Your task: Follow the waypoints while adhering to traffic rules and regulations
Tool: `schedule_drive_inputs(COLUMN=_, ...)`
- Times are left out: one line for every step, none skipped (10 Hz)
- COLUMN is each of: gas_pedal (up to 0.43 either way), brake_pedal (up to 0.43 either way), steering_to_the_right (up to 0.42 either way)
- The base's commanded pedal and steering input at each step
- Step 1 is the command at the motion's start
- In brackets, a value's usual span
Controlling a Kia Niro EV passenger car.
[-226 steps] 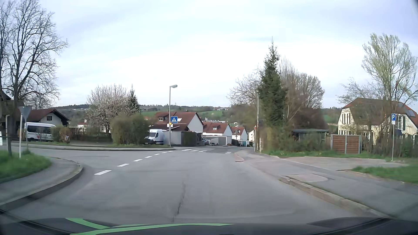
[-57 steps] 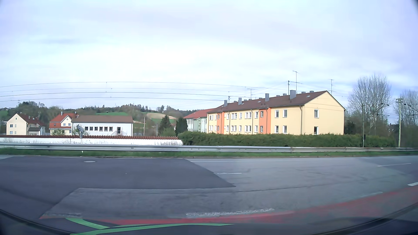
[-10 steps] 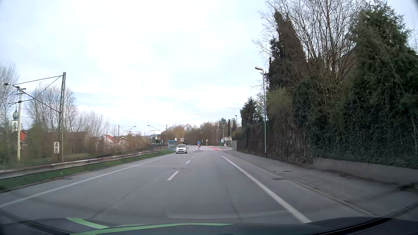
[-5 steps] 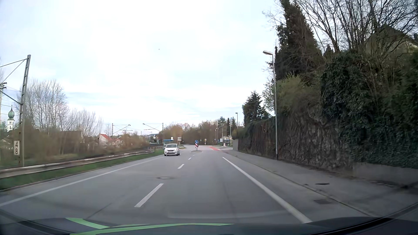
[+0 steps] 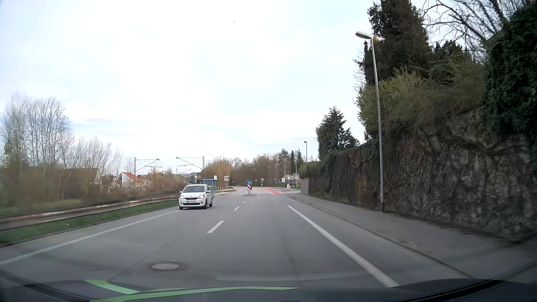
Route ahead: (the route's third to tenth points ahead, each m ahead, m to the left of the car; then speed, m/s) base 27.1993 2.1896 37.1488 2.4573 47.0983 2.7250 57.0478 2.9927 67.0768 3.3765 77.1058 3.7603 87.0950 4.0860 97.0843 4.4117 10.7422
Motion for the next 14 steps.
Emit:
schedule_drive_inputs(gas_pedal=0.378, brake_pedal=0.0, steering_to_the_right=-0.001)
schedule_drive_inputs(gas_pedal=0.378, brake_pedal=0.0, steering_to_the_right=-0.002)
schedule_drive_inputs(gas_pedal=0.358, brake_pedal=0.0, steering_to_the_right=-0.002)
schedule_drive_inputs(gas_pedal=0.339, brake_pedal=0.0, steering_to_the_right=-0.002)
schedule_drive_inputs(gas_pedal=0.319, brake_pedal=0.0, steering_to_the_right=-0.002)
schedule_drive_inputs(gas_pedal=0.287, brake_pedal=0.0, steering_to_the_right=-0.002)
schedule_drive_inputs(gas_pedal=0.287, brake_pedal=0.0, steering_to_the_right=-0.002)
schedule_drive_inputs(gas_pedal=0.26, brake_pedal=0.0, steering_to_the_right=-0.002)
schedule_drive_inputs(gas_pedal=0.24, brake_pedal=0.0, steering_to_the_right=-0.001)
schedule_drive_inputs(gas_pedal=0.24, brake_pedal=0.0, steering_to_the_right=0.0)
schedule_drive_inputs(gas_pedal=0.209, brake_pedal=0.0, steering_to_the_right=0.001)
schedule_drive_inputs(gas_pedal=0.177, brake_pedal=0.0, steering_to_the_right=0.003)
schedule_drive_inputs(gas_pedal=0.13, brake_pedal=0.0, steering_to_the_right=0.005)
schedule_drive_inputs(gas_pedal=0.059, brake_pedal=0.0, steering_to_the_right=0.006)
